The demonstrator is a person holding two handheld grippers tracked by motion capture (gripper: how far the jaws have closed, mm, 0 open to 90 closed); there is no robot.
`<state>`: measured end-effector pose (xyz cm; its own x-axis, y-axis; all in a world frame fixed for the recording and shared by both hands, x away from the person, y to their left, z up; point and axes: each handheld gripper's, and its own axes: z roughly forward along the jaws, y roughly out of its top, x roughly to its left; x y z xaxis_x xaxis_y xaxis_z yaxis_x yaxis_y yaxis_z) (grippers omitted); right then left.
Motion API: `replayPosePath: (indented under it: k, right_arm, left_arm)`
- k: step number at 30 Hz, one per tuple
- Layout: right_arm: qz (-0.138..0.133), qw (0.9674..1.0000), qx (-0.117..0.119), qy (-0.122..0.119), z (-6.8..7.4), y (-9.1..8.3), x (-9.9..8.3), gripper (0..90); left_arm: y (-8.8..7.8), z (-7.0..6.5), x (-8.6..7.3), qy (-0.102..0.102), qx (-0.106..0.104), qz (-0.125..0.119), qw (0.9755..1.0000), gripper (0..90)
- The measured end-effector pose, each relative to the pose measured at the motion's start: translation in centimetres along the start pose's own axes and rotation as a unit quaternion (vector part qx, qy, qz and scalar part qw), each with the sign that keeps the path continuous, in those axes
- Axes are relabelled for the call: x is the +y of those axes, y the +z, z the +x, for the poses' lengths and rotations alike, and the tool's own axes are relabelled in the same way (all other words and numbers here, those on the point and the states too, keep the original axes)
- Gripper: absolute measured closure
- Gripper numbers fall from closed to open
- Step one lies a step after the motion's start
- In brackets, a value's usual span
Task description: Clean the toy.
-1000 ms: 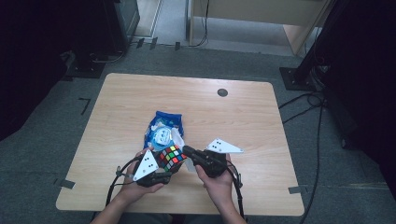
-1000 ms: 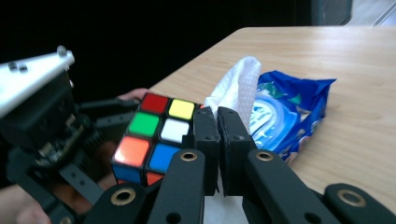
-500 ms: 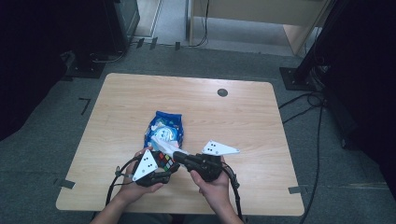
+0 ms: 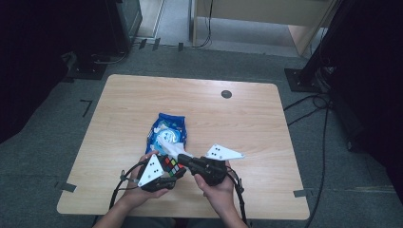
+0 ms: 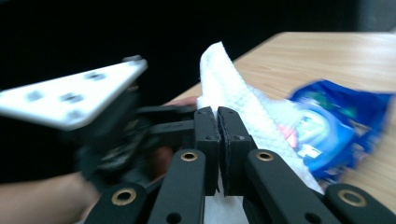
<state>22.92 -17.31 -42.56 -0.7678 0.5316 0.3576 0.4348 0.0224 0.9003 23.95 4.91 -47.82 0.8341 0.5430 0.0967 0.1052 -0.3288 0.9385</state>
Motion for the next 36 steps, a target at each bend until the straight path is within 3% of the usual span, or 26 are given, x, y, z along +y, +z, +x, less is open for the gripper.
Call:
replayPosePath:
  k: [3,7,10,14,16,18,20,22,25,28,31,36]
  right_arm:
    - [0.001,1.0000,0.009,-0.001,0.2,-0.1,0.2,88.4]
    - [0.004,0.9995,-0.018,0.025,-1.5,-0.5,-0.1,88.4]
    - [0.015,0.9965,-0.066,0.049,-3.3,-0.7,-0.6,88.4]
    - [0.038,0.9880,-0.137,0.061,-5.3,-0.8,-1.6,88.3]
    - [0.038,0.9853,-0.153,0.065,-5.6,-1.0,-1.8,86.8]
    - [0.026,0.9835,-0.169,0.059,-5.3,-1.2,-1.6,75.8]
    - [0.005,0.9824,-0.177,0.058,-4.6,-1.4,-1.1,58.4]
    - [-0.013,0.9842,-0.166,0.058,-3.6,-1.6,-0.6,49.1]
    - [-0.037,0.9898,-0.116,0.075,-2.2,-1.5,0.1,38.9]
    - [-0.043,0.9905,-0.084,0.101,-1.0,-0.8,0.3,27.4]
    - [-0.027,0.9899,-0.085,0.110,-0.3,0.4,-0.2,19.8]
    - [0.002,0.9899,-0.082,0.115,0.0,1.9,-1.1,23.9]
  left_arm:
    - [-0.7,1.0,0.1,-0.014,0.010,-0.009,0.9998,33.8]
    - [-1.4,1.7,0.3,-0.020,0.014,-0.019,0.9995,33.8]
    - [-1.4,1.5,0.3,-0.020,0.000,-0.028,0.9994,33.8]
    - [-1.2,0.8,0.6,-0.001,-0.003,-0.026,0.9996,33.8]
    - [-0.9,0.7,0.4,-0.001,0.000,-0.017,0.9998,33.8]
    - [-0.6,0.8,0.2,-0.004,0.009,-0.009,0.9999,33.7]
    - [-0.5,0.9,0.1,-0.011,0.019,-0.004,0.9998,33.7]
    - [-0.5,1.1,0.1,-0.015,0.029,-0.002,0.9995,33.7]
    - [-0.5,1.3,0.1,-0.022,0.039,-0.002,0.9990,33.7]
    - [-0.4,1.2,0.1,-0.028,0.050,-0.004,0.9984,33.7]
    - [-0.3,0.8,0.2,-0.026,0.051,-0.005,0.9984,33.7]
    - [0.1,-0.1,0.4,-0.017,0.047,-0.009,0.9987,33.7]
